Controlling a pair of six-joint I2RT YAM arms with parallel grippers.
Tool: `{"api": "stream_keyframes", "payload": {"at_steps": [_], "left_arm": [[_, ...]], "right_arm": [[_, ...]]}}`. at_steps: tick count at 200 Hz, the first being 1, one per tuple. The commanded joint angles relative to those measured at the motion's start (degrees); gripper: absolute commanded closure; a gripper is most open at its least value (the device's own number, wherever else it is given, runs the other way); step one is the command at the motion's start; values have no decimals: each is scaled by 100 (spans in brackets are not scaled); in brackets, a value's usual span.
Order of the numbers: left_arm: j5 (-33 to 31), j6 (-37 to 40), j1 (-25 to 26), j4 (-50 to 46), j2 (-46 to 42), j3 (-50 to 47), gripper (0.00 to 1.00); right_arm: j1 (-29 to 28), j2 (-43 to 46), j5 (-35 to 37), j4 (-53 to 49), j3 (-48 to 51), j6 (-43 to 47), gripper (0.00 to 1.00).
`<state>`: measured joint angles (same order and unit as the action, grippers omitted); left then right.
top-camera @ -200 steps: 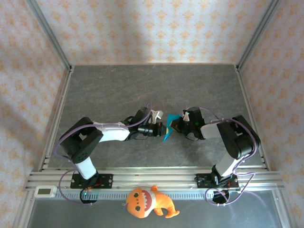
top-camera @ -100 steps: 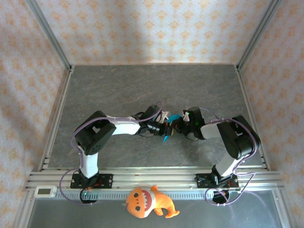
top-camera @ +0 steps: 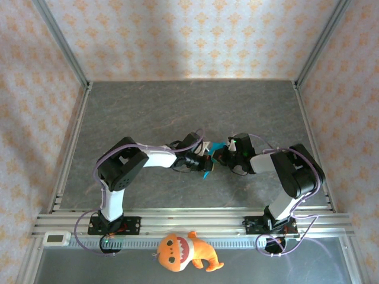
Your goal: Fold a paper plane with a square sheet of paper (pick it up from the middle)
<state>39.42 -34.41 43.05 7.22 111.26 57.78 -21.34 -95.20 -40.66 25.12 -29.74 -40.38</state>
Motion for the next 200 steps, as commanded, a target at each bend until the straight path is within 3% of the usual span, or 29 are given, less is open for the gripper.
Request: {"api": "stream_keyframes", "payload": {"at_steps": [1, 200], "left_arm": [[-207, 95, 55, -255, -33, -219, 100], [-688, 780, 352, -1156, -1324, -1356, 99]], "right_arm": [[26, -184, 646, -520, 159, 152, 96], [33, -175, 686, -646, 108, 188, 96]]}}
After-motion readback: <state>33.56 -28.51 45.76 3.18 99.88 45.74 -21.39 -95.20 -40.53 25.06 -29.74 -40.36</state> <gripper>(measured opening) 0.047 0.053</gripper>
